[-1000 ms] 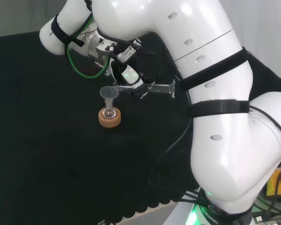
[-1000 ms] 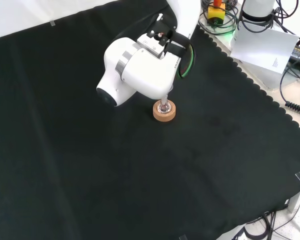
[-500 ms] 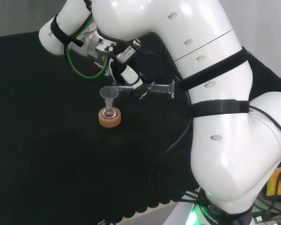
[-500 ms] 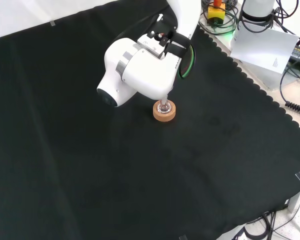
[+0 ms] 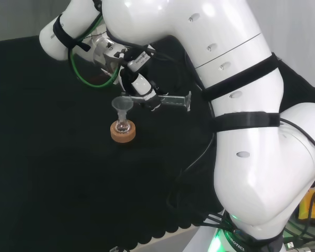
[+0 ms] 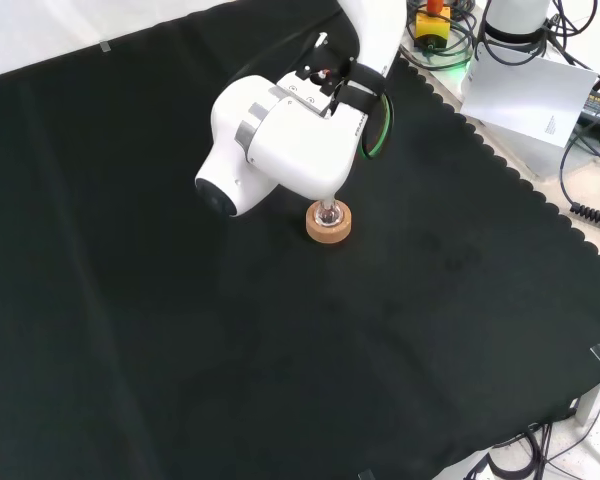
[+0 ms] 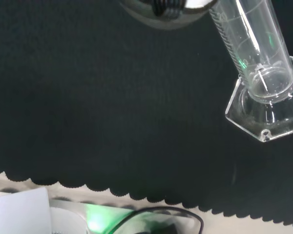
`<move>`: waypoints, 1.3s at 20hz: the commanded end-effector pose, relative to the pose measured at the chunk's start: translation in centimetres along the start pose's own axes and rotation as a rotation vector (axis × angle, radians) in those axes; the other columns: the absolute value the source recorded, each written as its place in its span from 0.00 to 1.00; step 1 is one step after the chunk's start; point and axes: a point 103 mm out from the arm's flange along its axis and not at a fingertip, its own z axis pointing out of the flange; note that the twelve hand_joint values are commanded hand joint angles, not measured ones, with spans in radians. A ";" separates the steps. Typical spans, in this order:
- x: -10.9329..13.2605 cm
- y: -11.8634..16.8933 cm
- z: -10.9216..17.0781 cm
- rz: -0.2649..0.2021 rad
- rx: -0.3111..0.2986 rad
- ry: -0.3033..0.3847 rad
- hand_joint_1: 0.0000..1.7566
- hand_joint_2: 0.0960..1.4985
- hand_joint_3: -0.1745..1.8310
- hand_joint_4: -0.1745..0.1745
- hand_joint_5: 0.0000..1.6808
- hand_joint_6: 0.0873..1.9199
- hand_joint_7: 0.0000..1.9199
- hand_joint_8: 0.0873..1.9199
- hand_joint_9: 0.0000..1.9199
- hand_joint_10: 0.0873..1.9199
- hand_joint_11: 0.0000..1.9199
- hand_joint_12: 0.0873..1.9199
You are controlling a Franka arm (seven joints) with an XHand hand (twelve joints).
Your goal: Pour the water from the graduated cylinder into the round-bottom flask.
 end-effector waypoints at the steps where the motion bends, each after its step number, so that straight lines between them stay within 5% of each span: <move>1: 0.0 0.0 0.1 -0.027 -0.035 0.005 0.86 0.69 0.08 0.14 0.59 0.43 0.48 0.51 0.59 0.47 0.55 0.38; 9: -0.9 -0.4 0.8 -0.068 -0.107 0.029 0.86 0.69 0.08 0.14 0.59 0.43 0.48 0.51 0.59 0.47 0.55 0.38; 20: -3.9 -0.2 2.0 -0.189 -0.319 0.147 0.86 0.69 0.08 0.14 0.60 0.43 0.48 0.51 0.59 0.47 0.55 0.38; 26: -5.3 -0.3 2.5 -0.215 -0.442 0.194 0.86 0.69 0.08 0.15 0.60 0.43 0.48 0.51 0.59 0.47 0.55 0.37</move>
